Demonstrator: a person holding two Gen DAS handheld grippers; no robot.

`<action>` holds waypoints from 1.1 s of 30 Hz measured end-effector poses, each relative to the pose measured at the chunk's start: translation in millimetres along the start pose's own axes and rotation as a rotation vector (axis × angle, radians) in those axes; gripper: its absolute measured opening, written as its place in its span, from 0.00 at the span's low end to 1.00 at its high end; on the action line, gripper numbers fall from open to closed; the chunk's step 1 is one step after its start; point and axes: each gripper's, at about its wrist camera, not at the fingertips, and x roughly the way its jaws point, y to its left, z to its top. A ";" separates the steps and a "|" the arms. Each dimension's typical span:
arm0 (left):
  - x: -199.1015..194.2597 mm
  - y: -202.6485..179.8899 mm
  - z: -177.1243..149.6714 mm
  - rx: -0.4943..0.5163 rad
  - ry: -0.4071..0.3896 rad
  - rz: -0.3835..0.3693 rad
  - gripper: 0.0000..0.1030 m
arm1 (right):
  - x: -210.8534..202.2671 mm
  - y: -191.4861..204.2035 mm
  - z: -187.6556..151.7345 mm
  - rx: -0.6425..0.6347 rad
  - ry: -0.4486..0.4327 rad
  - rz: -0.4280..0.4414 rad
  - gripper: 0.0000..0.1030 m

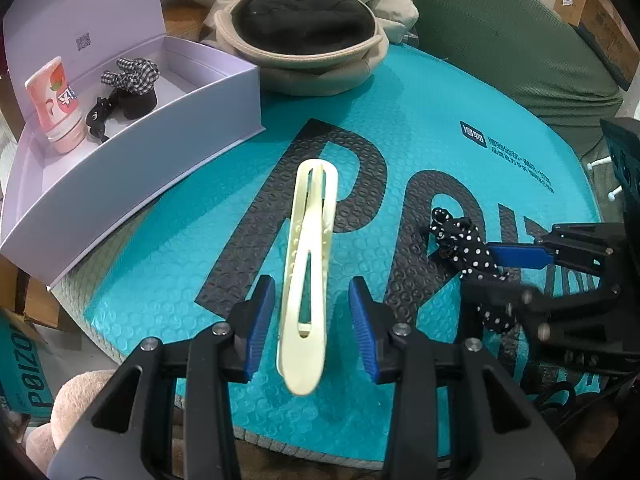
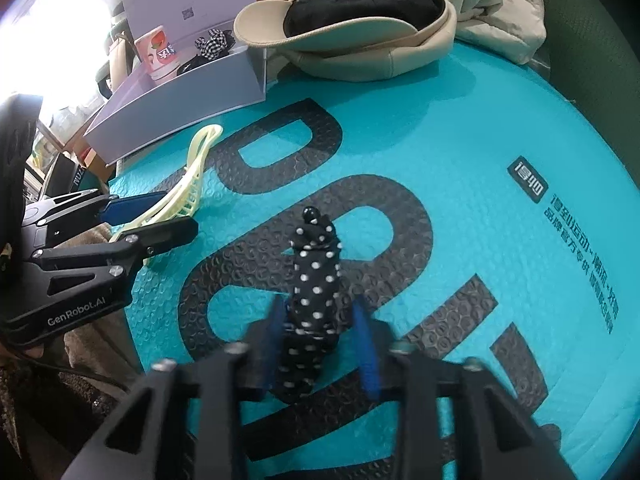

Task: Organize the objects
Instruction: 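Lift the yellow clip with the left gripper while the right gripper lifts the polka-dot scrunchie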

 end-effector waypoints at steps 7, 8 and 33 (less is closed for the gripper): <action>7.0 1.1 4.1 -0.011 0.010 0.031 0.22 | 1.0 11.3 11.0 -0.049 -0.027 0.009 0.17; 8.4 3.0 5.4 -0.023 0.012 0.025 0.21 | 0.9 13.1 13.6 -0.058 -0.032 0.007 0.17; -21.0 39.0 -21.5 -0.142 -0.005 0.003 0.20 | 21.9 45.8 31.0 -0.124 -0.047 0.063 0.35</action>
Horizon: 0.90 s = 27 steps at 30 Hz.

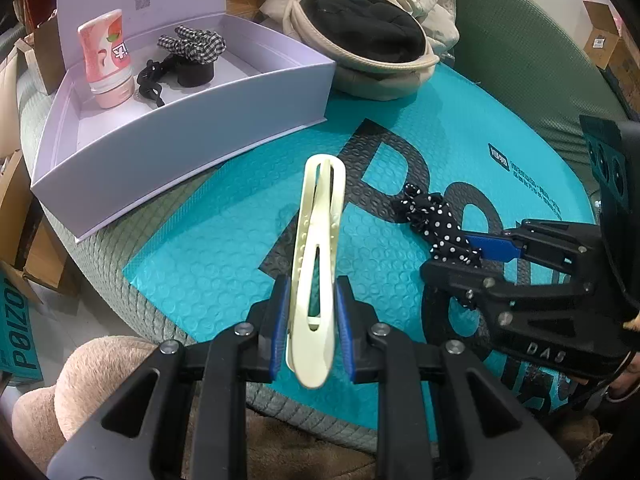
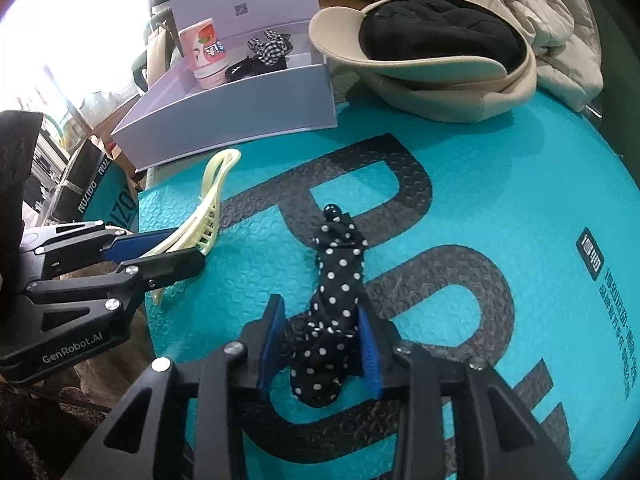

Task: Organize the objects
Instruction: 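Lift the yellow clip with the left gripper while the right gripper lifts the polka-dot scrunchie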

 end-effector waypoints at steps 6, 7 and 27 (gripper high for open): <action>-8.3 2.5 -3.2 -0.001 -0.005 -0.009 0.20 | 0.8 -0.9 0.9 0.004 -0.006 -0.031 0.28; -8.3 2.4 -3.2 -0.003 -0.005 -0.010 0.20 | 0.6 -1.5 1.0 0.006 -0.006 -0.038 0.24; -32.1 10.8 -4.9 -0.004 -0.042 -0.020 0.20 | -29.7 16.5 16.4 -0.042 -0.044 -0.061 0.16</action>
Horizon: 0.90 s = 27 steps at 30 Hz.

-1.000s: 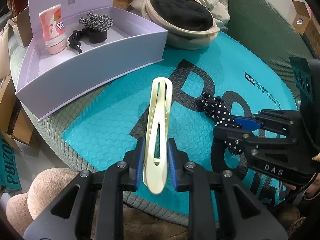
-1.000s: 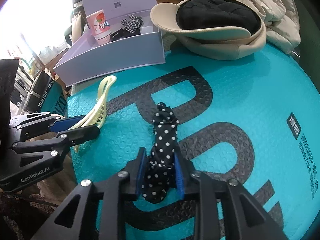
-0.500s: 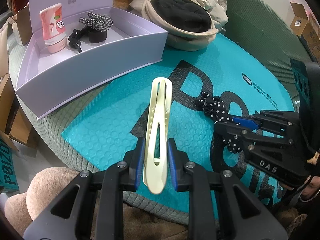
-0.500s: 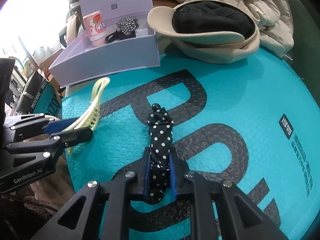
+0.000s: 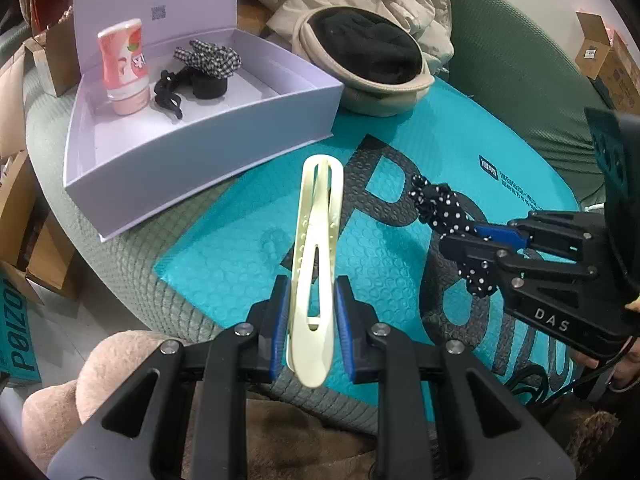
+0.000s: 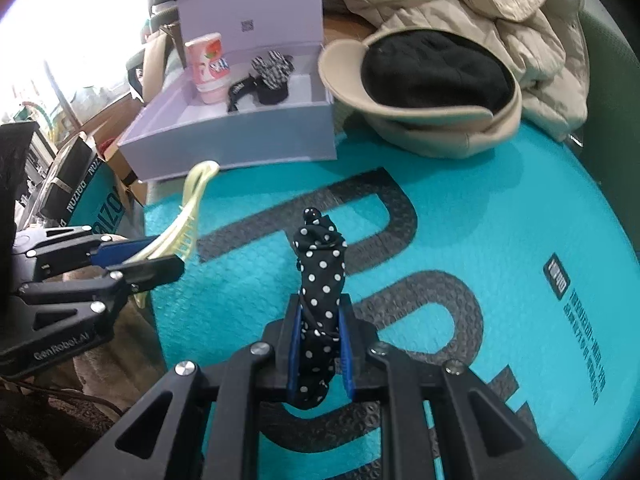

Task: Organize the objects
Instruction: 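Lift the yellow clip with the left gripper while the right gripper lifts the polka-dot scrunchie, then carry the clip and polka-dot scrunchie with both grippers into the white box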

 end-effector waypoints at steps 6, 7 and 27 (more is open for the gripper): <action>-14.6 2.6 1.2 0.008 -0.035 0.033 0.20 | -11.6 13.7 13.2 -0.049 -0.034 0.009 0.16; -17.2 3.8 2.3 0.006 -0.041 0.039 0.20 | -13.0 15.5 15.7 -0.054 -0.040 0.015 0.16; -57.9 36.8 26.8 -0.048 -0.119 0.145 0.20 | -34.1 63.4 68.3 -0.257 -0.135 0.076 0.16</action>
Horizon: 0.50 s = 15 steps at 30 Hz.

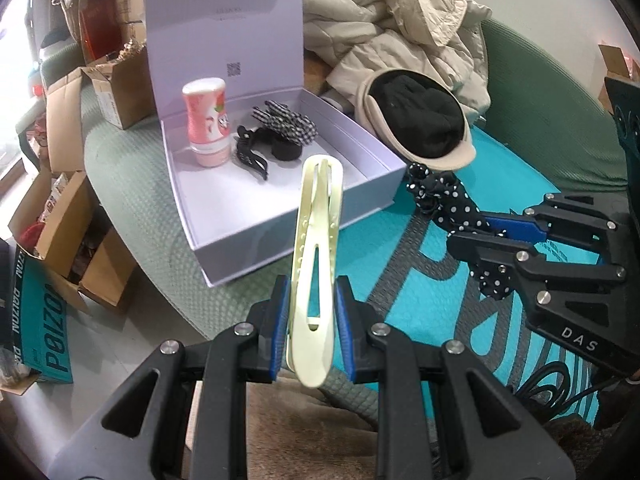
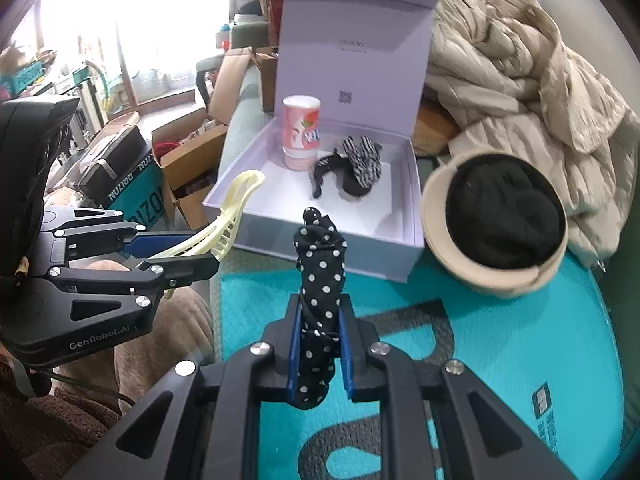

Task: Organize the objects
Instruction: 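Carry the clip and polka-dot scrunchie with both grippers into the white box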

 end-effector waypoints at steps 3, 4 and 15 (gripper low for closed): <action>-5.8 4.0 6.0 -0.008 -0.008 0.009 0.20 | -0.3 0.5 7.0 -0.015 -0.012 0.013 0.16; -7.6 5.6 8.5 -0.011 -0.012 0.012 0.20 | -0.3 -0.1 10.1 -0.015 -0.018 0.019 0.16; -3.7 11.6 28.4 -0.013 -0.011 0.032 0.20 | 6.5 -8.6 31.3 -0.032 -0.042 0.051 0.16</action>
